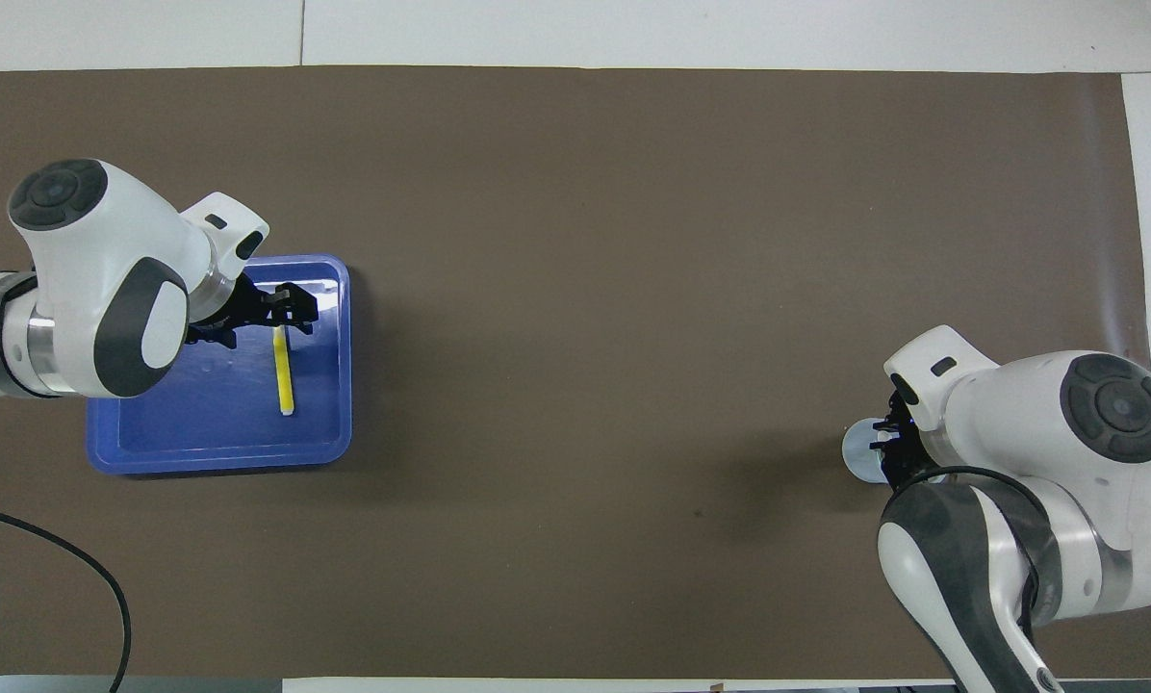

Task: Right arm passes pens to left for tray arrangement
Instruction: 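Grasp the purple pen with the right gripper and carry it toward the left gripper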

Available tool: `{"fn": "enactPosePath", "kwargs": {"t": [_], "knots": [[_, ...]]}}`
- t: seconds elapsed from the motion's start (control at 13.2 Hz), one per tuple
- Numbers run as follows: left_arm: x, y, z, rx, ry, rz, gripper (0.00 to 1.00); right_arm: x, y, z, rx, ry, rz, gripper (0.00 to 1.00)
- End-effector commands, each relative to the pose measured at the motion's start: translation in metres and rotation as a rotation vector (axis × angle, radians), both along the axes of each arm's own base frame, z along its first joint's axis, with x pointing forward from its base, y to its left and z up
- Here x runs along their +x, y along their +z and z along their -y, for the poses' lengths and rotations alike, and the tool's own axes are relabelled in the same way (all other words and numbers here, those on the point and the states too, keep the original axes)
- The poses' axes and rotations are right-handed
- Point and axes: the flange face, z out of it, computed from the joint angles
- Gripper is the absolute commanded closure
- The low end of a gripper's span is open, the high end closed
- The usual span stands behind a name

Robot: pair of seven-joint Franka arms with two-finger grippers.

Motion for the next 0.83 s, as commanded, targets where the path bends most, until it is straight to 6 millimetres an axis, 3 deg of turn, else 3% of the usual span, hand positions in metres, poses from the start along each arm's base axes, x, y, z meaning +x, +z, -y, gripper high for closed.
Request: {"fn": "enactPosePath", "kwargs": {"t": [0.0,0.08,0.3,0.46,0.61,0.76], "knots": [[-0.001,0.044,0.016,-0.014,0.034,-0.035,0.00,0.015,0.045,0.002,-0.012,-0.104,0.073,1.00],[-0.005,0.055,0.029,-0.015,0.056,-0.050,0.00,0.021,0.063,0.004,-0.011,-0.162,0.062,1.00],[-0.028,0.114,0.049,-0.118,0.212,-0.018,0.00,0.040,0.108,0.012,0.011,-0.326,0.071,1.00],[-0.041,0.138,0.062,-0.166,0.330,-0.027,0.00,0.045,0.124,0.008,0.071,-0.495,0.086,1.00],[-0.047,0.150,0.078,-0.213,0.465,-0.063,0.00,0.050,0.127,0.003,0.165,-0.682,0.058,1.00],[-0.054,0.165,0.092,-0.267,0.603,-0.091,0.00,0.053,0.134,-0.013,0.271,-0.932,-0.006,1.00]]}}
